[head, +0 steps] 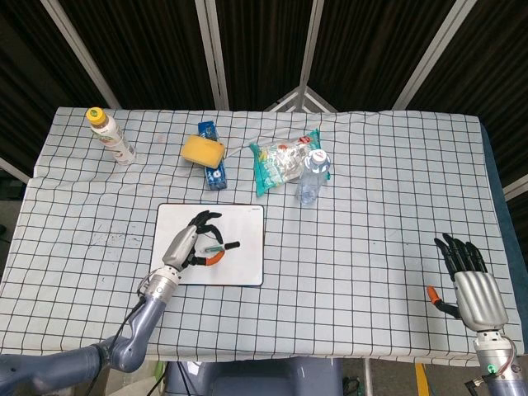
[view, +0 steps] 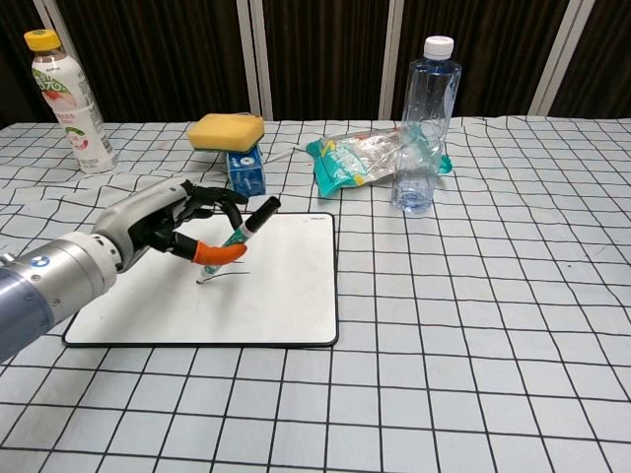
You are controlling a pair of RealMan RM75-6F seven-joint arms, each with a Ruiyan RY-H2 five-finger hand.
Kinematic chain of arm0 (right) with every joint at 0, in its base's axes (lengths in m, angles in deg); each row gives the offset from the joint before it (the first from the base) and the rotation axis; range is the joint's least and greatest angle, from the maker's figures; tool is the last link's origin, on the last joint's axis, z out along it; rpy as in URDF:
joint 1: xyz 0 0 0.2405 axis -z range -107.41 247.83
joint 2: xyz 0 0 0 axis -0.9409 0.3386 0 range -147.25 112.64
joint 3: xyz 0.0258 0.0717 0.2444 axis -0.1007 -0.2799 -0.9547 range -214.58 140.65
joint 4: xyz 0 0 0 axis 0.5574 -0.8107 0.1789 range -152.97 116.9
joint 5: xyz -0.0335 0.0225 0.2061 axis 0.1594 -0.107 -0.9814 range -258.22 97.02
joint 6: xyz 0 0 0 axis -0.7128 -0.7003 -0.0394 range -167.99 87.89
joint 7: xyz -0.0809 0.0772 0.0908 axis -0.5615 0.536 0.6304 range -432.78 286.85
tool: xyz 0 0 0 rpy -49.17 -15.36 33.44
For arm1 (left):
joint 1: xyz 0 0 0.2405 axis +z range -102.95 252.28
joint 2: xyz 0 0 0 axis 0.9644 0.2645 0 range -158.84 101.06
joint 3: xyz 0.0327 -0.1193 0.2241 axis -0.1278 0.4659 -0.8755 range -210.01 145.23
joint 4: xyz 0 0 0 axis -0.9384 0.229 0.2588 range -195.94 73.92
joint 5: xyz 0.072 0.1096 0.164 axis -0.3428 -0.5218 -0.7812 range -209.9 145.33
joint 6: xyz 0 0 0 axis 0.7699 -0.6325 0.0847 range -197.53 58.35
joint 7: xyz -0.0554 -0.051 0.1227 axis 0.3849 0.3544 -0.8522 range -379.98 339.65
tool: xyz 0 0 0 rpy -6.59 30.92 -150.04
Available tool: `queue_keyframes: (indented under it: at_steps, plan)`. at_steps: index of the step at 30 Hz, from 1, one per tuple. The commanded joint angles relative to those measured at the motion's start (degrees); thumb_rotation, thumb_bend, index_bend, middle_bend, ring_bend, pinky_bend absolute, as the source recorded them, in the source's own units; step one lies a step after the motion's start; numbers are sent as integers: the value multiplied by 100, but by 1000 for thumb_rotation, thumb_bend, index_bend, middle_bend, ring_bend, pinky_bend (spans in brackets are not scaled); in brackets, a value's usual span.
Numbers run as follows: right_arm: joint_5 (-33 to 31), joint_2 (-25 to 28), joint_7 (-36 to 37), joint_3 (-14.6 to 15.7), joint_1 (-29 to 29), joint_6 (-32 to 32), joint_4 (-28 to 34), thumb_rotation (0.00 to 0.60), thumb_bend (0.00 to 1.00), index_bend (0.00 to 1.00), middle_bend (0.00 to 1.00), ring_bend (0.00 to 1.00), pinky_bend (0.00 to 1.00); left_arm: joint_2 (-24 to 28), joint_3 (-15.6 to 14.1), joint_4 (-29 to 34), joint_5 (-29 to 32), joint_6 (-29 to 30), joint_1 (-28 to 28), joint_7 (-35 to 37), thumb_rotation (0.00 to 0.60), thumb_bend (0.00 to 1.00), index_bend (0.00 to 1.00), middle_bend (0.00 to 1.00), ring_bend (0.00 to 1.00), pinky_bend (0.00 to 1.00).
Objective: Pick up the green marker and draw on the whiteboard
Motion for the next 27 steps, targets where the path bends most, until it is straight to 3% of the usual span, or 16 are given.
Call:
queue_keyframes:
  at_steps: [1,5,14,20,27]
  plan:
    - [2,-5,-14,1,3,-7,6,600,350,0,0,0,0,292,-200,296,-52,173,257,21,600,521,685,129,0,17]
    - [-4,-15,-39,0,11,-19,15,600,350,0,0,0,0,646,-322,682,-171,396,512,190,600,521,685,129,0,17]
    - [-45,-27,-63,-12,19,-19,30,600,350,0,0,0,0,1411,-131,1340,-635,851,659,395,600,509,684,128,0,17]
    - [-52,-19,-61,-11,19,-10,46,600,350,0,0,0,0,1913,-232,1087,-515,622,509,-1094,600,481,684,126,0,15]
    - [-67,-15,-51,-9,21,5,60,600,350,0,0,0,0,2047,-463,671,24,312,421,-2782,600,441,638,92,0,5]
